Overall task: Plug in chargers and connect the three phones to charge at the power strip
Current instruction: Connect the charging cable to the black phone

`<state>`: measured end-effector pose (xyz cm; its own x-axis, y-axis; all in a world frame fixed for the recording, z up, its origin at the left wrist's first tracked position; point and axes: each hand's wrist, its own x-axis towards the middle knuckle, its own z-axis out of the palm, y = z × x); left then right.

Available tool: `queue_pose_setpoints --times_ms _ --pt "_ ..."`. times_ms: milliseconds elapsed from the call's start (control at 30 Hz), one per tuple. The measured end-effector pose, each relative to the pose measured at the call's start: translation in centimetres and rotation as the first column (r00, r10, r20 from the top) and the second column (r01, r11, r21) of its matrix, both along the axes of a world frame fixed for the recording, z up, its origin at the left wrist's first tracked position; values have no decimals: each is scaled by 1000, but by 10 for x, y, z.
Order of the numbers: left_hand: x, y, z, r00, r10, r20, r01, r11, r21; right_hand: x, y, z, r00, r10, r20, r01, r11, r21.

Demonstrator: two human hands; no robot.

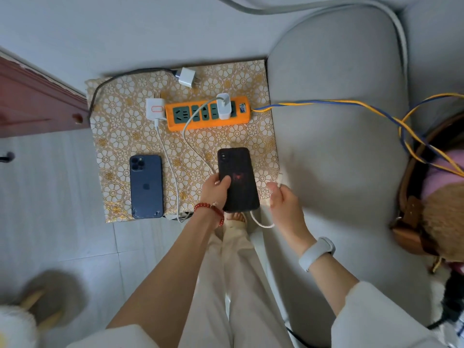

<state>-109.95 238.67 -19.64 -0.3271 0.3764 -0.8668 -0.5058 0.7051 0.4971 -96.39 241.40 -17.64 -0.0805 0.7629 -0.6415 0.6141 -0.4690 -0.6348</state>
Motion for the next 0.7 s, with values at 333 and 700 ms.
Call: queue_pose_setpoints --times_ms 333,700 --pt "-22 2 12 941 273 197 -296 950 95 -17 -39 24 964 261 -57 -267 952 -148" --pt "-21 2 13 919 328 220 -353 931 88 -32 -26 22 976 135 -169 -174 954 -243"
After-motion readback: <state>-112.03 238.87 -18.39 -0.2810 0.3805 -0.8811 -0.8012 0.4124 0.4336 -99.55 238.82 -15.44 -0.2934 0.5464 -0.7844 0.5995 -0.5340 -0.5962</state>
